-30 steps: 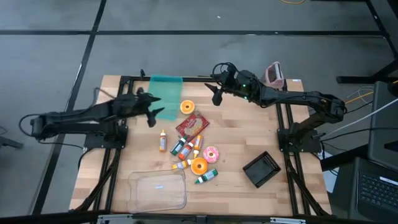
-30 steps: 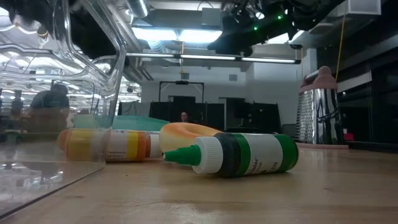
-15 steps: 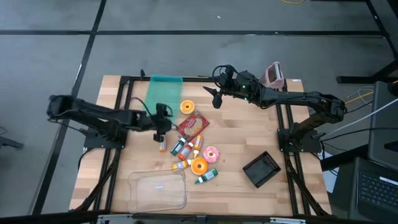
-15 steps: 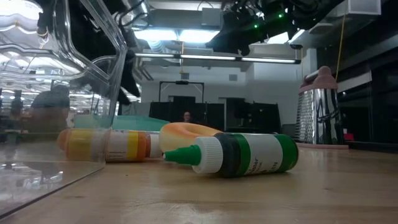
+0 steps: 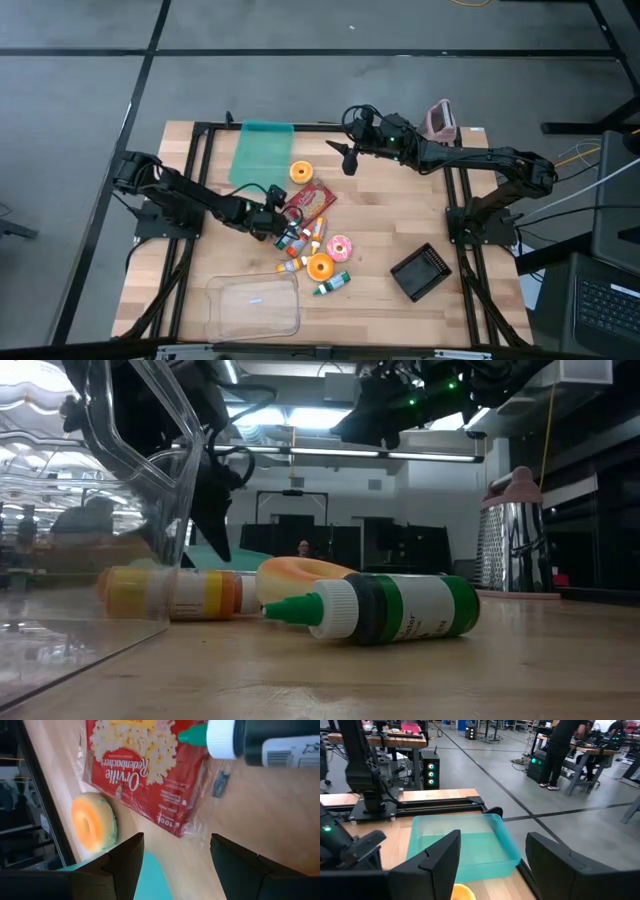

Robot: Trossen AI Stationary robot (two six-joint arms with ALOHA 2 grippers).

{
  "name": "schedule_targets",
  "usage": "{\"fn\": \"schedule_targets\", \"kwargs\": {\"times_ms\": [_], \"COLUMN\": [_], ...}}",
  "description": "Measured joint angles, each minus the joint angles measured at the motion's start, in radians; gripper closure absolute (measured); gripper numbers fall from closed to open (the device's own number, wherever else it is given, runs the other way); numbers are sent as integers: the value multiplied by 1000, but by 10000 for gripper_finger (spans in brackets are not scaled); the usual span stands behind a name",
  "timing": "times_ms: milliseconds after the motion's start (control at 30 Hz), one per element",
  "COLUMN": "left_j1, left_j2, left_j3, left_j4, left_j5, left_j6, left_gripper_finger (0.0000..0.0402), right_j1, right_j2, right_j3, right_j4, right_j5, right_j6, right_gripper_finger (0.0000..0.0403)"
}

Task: Pick & Place Food Item
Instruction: Put the popcorn pack into the blue bin

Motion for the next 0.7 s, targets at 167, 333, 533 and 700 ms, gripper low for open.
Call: {"fn": "schedule_targets", "kwargs": {"times_ms": [167,333,533,700], "left_j1": [0,-3,-1,10], "left_j2": [1,11,2,1], "left_j3": [-1,17,146,199], "left_j4": [-11,-117,-230,-229], "left_j5": [45,42,19,64], "left_j6": [9,21,37,58], "left_gripper_finger": [178,178,178,178], "right_j1": [0,0,0,0], "right_j2": [0,0,0,0], "right_j3": [0,0,0,0], "right_j4": [0,0,2,1], "right_j5": [-7,-7,-31,-53], "right_j6": [2,2,3,13], "right_gripper_finger": [181,181,181,181]}}
